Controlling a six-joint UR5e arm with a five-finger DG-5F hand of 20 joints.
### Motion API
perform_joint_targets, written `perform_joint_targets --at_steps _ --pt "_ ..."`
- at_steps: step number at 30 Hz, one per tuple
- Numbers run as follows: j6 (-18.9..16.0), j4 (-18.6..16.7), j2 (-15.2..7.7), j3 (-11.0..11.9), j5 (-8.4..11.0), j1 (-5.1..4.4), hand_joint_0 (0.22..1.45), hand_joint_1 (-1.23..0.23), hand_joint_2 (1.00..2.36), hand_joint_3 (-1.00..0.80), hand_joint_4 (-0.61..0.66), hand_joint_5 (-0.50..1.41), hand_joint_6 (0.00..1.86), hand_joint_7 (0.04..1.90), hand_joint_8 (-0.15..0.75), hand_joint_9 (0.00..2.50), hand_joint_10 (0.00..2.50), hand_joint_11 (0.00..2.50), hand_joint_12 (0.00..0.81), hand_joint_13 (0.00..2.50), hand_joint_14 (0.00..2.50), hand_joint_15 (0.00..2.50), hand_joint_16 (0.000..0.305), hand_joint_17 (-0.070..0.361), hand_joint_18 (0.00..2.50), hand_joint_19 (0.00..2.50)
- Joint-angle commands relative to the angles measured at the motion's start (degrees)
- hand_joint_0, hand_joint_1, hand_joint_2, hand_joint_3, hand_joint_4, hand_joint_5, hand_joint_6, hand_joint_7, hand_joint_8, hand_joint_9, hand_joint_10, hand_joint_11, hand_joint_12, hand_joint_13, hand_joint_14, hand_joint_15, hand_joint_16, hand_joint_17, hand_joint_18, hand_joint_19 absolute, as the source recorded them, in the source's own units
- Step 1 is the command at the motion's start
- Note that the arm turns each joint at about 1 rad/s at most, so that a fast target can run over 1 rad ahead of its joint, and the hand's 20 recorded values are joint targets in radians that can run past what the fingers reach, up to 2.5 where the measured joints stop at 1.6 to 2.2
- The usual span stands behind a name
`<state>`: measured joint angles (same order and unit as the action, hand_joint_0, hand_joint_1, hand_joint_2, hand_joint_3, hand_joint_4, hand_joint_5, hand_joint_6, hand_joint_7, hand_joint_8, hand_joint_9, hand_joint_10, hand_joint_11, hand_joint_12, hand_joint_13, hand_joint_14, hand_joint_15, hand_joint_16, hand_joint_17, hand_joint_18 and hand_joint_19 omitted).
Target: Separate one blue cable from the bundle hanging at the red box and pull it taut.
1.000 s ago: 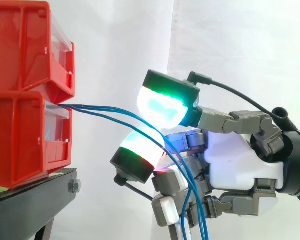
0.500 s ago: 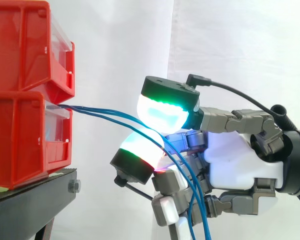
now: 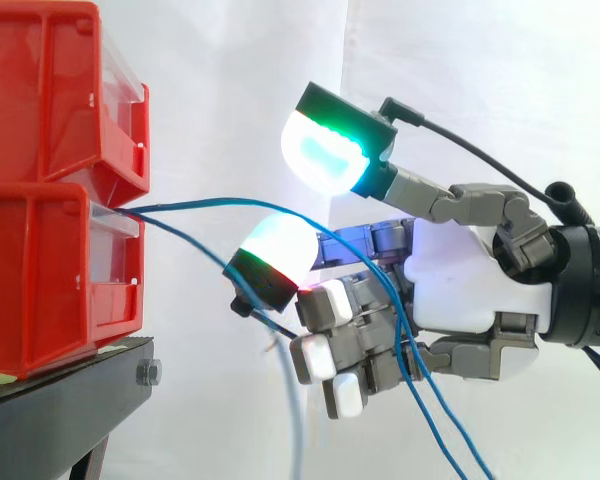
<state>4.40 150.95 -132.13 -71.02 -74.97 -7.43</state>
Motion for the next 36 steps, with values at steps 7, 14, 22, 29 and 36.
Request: perform_joint_targets --at_steps 7,14,22,29,36 --pt "0.8 -0.1 0.1 0.0 0.18 -0.04 0.61 -0.64 1.02 -0.16 0.18 -0.15 0.74 1.18 0.372 1.12 0.02 0.86 0.420 0.99 0.02 0.59 0.051 0.115 0.96 0.66" --pt "1.2 -0.1 0.1 0.0 0.18 -0.22 0.58 -0.69 1.02 -0.27 0.18 -0.17 0.77 1.19 0.363 1.09 0.02 0.89 0.409 0.96 0.02 0.61 0.049 0.110 0.93 0.68" --pt "3.0 0.0 0.1 -0.1 0.26 -0.39 0.62 -0.36 1.01 -0.42 0.18 -0.13 0.70 1.20 0.353 1.13 0.02 0.79 0.394 0.99 0.02 0.57 0.047 0.106 0.94 0.66" --pt "3.9 0.2 0.0 -0.1 1.50 -0.74 0.65 -0.48 1.02 -0.20 0.18 -0.12 0.66 1.24 0.365 1.15 0.02 0.81 0.391 1.01 0.02 0.58 0.046 0.103 0.94 0.64" --pt "4.1 0.9 0.0 -0.1 2.46 -1.36 0.65 -0.69 1.02 0.00 0.21 -0.11 0.61 1.30 0.384 1.17 0.02 0.82 0.423 1.03 0.02 0.58 0.051 0.114 0.99 0.61"
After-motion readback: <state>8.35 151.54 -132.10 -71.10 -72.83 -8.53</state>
